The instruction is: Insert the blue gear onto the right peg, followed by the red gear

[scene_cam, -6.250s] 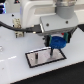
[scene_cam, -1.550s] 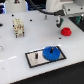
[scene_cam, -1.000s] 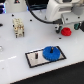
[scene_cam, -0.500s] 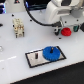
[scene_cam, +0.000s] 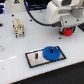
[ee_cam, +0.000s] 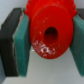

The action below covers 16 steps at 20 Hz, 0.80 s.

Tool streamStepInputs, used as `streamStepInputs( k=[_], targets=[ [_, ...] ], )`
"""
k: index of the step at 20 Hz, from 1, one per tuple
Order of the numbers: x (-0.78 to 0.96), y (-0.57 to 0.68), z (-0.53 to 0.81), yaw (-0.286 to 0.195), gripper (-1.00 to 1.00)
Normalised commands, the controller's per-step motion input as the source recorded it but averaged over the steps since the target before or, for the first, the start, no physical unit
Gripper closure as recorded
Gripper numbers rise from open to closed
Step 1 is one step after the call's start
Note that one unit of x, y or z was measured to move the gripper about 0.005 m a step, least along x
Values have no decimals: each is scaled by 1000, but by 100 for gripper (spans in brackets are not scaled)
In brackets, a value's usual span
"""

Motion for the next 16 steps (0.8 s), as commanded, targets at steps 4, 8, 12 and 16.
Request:
streamStepInputs(
  k=[4,8,12,16],
  targets=[
    [171,-164,589,0,100],
    [259,-150,634,0,100],
    [451,-291,557,0,100],
    [509,-371,506,0,100]
  ],
)
